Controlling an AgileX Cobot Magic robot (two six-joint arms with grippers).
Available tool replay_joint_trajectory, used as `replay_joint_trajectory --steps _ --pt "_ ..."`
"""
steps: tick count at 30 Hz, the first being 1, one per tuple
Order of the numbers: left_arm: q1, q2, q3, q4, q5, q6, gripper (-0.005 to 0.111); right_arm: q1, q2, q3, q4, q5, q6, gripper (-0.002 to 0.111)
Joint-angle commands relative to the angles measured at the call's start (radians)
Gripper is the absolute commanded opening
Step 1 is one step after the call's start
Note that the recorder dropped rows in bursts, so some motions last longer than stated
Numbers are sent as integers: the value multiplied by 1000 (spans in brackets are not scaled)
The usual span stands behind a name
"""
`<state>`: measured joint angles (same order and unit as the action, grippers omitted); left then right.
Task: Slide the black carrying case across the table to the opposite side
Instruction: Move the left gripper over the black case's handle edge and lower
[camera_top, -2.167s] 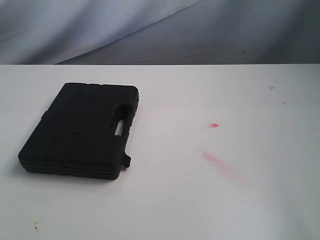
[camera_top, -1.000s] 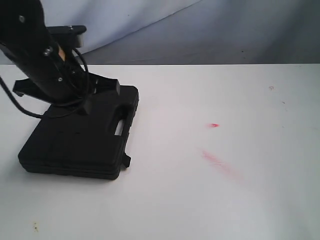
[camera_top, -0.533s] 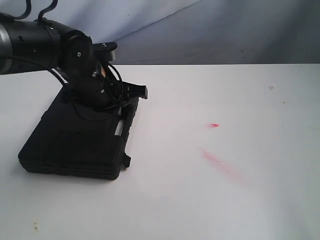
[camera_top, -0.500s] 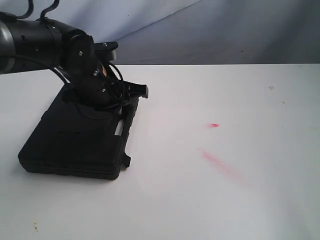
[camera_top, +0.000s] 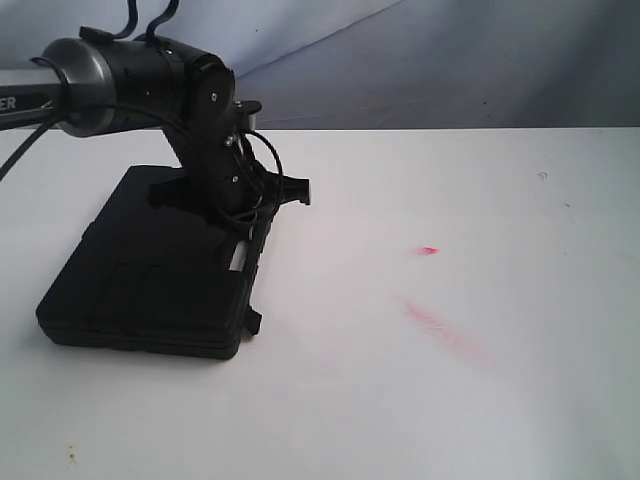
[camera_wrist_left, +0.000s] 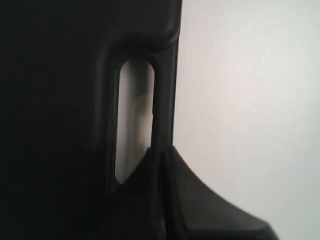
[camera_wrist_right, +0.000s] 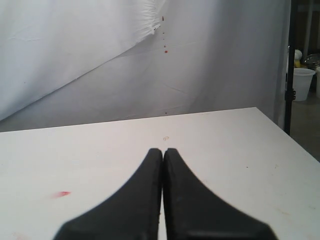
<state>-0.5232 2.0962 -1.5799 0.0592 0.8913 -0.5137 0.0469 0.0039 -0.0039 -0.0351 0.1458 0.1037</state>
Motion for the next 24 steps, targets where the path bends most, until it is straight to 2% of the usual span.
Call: replay_joint_trajectory --steps 1,7,9,24 --pt "-5 13 -8 -6 -2 -1 8 3 -4 4 -9 -4 2 0" --pt "-5 12 -8 -2 -15 -1 36 3 -4 4 -9 -4 2 0" --pt "-5 12 -8 -2 -27 -1 42 3 -4 4 -9 -4 2 0" --pt "-5 47 -8 -1 -56 -7 42 3 -4 4 -9 -4 2 0"
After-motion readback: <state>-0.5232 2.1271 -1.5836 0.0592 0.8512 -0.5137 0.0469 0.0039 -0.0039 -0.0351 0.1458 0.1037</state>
